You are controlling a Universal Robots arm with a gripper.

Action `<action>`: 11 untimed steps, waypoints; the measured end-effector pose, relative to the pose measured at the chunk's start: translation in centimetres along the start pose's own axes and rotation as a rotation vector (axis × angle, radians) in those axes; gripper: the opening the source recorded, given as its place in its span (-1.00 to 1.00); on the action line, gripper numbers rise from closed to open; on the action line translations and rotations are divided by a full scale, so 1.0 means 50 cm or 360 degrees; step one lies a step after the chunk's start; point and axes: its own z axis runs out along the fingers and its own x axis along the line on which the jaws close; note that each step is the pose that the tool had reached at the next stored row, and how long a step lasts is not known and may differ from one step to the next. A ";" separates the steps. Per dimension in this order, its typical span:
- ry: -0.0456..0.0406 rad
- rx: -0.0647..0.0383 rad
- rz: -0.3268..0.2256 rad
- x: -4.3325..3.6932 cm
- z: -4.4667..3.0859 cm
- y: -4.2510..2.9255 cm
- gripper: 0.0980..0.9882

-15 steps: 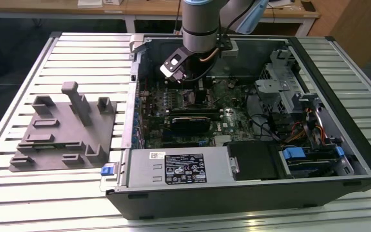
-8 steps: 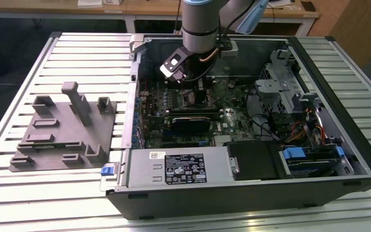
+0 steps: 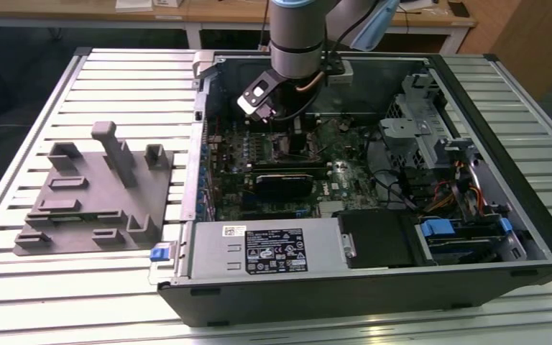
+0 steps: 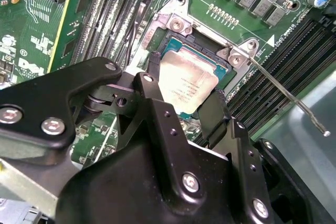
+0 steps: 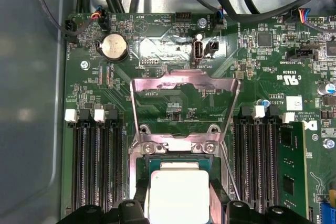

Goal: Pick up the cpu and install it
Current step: 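Place the cpu into insertion slot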

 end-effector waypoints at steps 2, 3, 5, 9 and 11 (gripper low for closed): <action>0.0000 0.0000 0.0002 0.000 0.001 -0.001 -0.01; 0.0000 0.0000 0.0003 0.000 0.002 -0.001 -0.01; -0.0001 0.0000 0.0006 0.000 0.003 -0.001 -0.01; 0.0000 0.0000 0.0007 0.000 0.003 -0.001 -0.01; 0.0000 0.0000 0.0007 0.000 0.003 -0.001 -0.01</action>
